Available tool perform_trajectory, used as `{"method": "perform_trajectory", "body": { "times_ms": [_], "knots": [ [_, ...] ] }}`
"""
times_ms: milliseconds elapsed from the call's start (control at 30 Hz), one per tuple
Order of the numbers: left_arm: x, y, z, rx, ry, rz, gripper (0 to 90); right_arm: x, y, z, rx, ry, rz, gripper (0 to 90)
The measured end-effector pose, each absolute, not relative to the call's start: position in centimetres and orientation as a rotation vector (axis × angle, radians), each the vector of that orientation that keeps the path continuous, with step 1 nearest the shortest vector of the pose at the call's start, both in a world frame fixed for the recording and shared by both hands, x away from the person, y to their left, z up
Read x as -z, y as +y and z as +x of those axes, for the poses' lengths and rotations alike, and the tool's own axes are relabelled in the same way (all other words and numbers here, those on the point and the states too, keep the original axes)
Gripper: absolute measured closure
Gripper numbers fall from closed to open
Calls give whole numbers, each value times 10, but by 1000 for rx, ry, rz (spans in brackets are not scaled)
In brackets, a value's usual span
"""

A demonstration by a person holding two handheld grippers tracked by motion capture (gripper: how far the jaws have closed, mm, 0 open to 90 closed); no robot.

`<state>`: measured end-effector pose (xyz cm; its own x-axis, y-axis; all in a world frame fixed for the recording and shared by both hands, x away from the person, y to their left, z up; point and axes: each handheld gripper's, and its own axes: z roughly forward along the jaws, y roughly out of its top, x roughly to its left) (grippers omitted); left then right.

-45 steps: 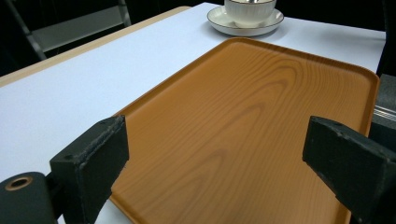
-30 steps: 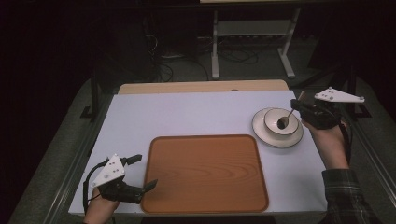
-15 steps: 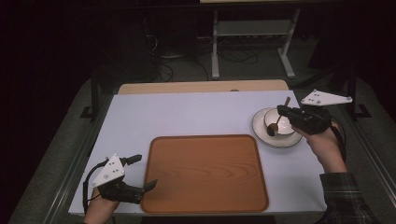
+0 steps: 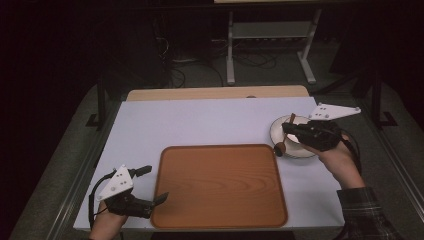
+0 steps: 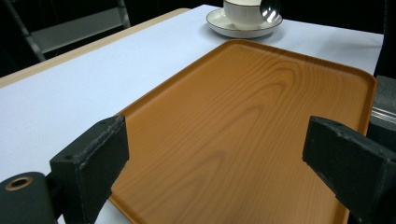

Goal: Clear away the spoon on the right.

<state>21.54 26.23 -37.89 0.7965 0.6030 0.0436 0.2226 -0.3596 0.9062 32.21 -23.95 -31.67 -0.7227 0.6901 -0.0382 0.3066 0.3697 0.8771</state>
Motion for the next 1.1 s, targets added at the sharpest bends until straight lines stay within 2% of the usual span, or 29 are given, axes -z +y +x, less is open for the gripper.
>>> {"method": "perform_trajectory", "body": {
  "times_ms": [1100],
  "knots": [
    [379, 262, 216, -455, 619, 1943, 65, 362, -154, 323, -1184, 2613, 587, 883]
  ]
}}
